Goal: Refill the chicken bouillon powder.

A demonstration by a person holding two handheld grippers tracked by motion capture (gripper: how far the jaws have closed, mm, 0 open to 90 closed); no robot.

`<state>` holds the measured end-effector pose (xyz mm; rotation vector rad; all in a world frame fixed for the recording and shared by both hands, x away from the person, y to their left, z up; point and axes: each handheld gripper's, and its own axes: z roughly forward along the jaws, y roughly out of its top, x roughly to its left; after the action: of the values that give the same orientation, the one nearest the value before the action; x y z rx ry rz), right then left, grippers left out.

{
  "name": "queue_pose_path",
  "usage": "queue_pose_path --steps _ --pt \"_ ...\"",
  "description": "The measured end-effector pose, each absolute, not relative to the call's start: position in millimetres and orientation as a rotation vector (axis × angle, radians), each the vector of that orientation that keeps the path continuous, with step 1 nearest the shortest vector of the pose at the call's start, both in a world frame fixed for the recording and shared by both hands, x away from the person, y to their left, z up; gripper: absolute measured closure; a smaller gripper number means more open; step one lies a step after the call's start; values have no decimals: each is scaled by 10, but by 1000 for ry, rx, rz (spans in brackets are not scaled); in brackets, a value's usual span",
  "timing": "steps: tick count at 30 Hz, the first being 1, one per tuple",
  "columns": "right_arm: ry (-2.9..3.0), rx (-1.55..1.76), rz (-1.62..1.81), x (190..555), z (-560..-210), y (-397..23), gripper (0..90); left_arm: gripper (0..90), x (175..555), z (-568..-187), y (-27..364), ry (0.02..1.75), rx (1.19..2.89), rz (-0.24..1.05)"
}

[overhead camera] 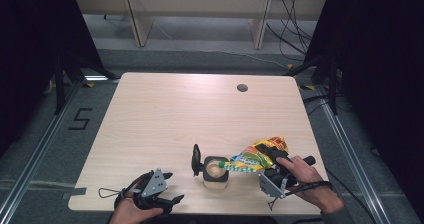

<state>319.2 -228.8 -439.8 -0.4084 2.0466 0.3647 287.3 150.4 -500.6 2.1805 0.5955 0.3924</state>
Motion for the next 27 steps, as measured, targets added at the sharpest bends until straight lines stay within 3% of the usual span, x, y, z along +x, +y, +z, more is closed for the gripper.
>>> queue_pose_path --steps 21,27 --pt "2084 -343 549 3310 -4415 -2428 476 223 2876 -5015 1499 600 2169 385" --pt "2161 -171 682 3345 -4484 -2512 488 223 2874 -5013 1500 600 2168 388"
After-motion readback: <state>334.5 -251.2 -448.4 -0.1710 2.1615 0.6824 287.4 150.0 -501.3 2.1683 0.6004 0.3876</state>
